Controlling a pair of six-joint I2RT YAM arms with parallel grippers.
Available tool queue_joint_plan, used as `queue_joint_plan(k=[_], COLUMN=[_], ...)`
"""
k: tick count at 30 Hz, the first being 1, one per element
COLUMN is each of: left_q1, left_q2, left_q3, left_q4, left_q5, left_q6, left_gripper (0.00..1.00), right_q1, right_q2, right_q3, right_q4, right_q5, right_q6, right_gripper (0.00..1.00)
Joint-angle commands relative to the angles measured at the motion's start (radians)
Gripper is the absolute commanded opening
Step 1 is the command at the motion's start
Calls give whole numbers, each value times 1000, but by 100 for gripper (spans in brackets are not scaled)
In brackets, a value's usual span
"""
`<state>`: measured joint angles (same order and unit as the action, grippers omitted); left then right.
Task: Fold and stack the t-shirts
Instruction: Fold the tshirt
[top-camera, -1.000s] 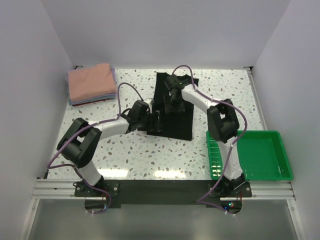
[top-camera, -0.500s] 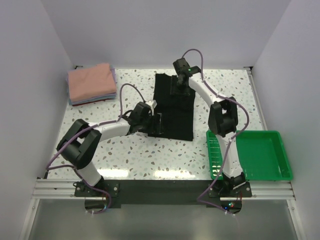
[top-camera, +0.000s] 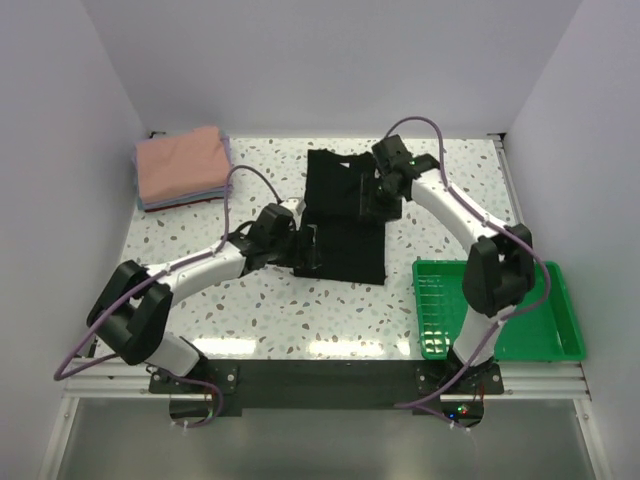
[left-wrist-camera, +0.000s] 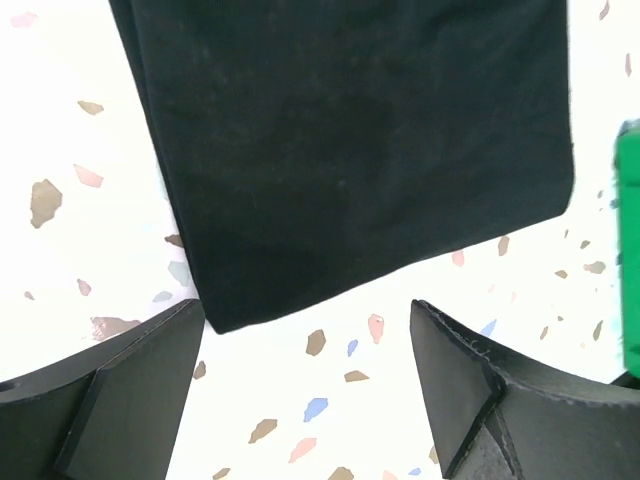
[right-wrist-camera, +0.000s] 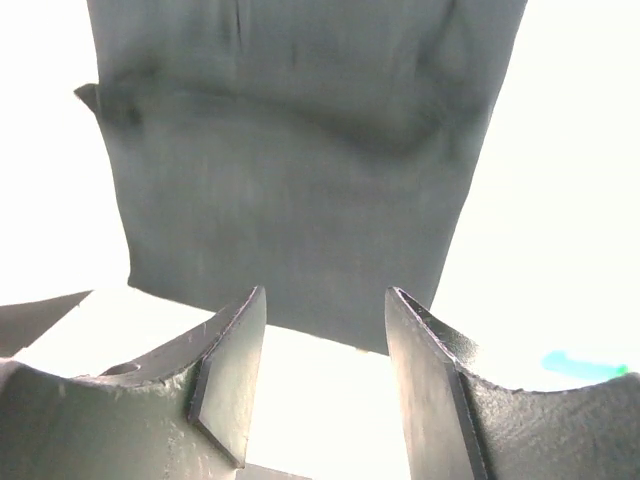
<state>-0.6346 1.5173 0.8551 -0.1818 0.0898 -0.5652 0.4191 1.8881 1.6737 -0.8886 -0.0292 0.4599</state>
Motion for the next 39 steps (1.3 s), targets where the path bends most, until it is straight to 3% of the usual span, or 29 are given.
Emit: queue_joint_plan(k=[1, 7, 13, 28, 39], left_q1=[-5, -4, -4, -5, -5], left_q2=[-58, -6, 32, 24, 37], left_q3=[12, 10, 13, -8, -8], left_q4=[-15, -24, -36, -25, -65], left_q5=[-48, -30, -30, -35, -82], left_q6=[-28, -38, -39, -55, -87], left_gripper=[89, 86, 81, 76, 67], right_q1=[18, 40, 40, 38, 35], right_q2=[-133, -218, -219, -182, -130], right_q3=[-203, -440, -520, -608, -638], right_q4=[36, 106, 119, 180, 197], right_q5=[-57, -86, -81, -34, -37], right_q6=[14, 69, 72, 56, 26], right_gripper=[54, 53, 46, 41, 26])
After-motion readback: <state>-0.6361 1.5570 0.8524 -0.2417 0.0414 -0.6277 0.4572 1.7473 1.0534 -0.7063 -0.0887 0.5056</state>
